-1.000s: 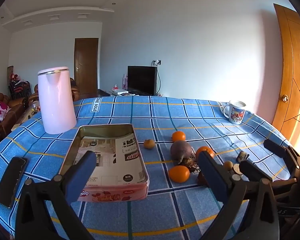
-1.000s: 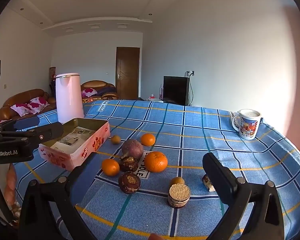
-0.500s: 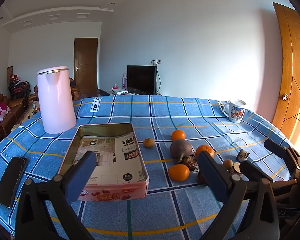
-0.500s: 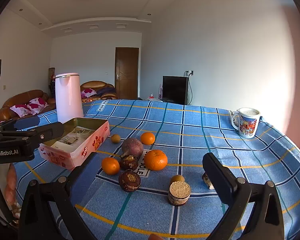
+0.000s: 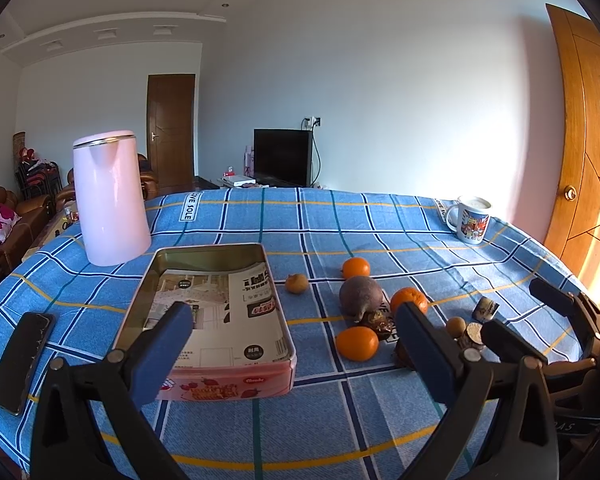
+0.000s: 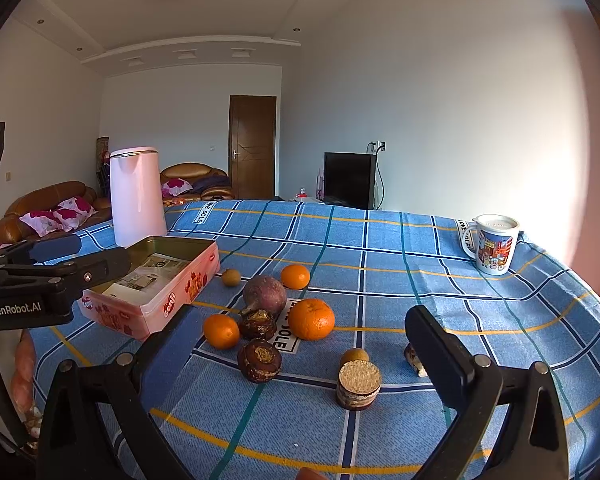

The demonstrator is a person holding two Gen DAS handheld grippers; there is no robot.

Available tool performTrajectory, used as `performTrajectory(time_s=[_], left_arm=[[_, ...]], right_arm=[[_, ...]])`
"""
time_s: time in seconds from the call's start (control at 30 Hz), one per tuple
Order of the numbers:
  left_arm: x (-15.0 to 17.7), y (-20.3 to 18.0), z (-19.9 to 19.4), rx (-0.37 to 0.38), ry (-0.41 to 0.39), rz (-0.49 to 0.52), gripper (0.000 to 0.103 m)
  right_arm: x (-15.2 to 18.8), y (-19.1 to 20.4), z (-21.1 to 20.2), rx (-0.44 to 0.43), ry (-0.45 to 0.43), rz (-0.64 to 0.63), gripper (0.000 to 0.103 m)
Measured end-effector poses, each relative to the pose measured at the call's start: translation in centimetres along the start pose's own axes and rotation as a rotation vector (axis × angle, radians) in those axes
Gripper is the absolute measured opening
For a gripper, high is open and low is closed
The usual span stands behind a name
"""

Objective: Organize fruits

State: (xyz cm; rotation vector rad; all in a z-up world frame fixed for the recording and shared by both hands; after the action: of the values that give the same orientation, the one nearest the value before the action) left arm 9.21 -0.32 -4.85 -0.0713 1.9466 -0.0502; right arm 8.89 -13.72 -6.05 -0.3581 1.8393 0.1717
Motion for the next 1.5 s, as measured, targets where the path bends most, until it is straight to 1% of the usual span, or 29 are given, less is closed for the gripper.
performTrajectory(time_s=[0.93, 1.5], left_arm=[[0.2, -0.1, 0.3, 0.006, 0.017, -0.003, 0.103], [1.0, -0.8, 1.1, 0.008, 0.039, 0.008, 0.103]], right_arm=[[0.4, 0.4, -0.1, -0.002, 0.006, -0.006, 0.102], [1.1, -0.2, 0.3, 0.004, 0.020, 0.002, 0.102]])
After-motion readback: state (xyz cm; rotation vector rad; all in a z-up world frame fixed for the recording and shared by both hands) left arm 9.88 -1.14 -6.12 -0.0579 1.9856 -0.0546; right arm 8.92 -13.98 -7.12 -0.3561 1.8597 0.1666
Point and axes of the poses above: each gripper's, at about its wrist camera, not at the fingertips, and z roughly the way its jaws point, y to its left, x to its underside, the point moved 10 cm from there along z, roughly the way its jaws point, and after that the axes turned 2 degrees about -y, right-handed, at the moved point
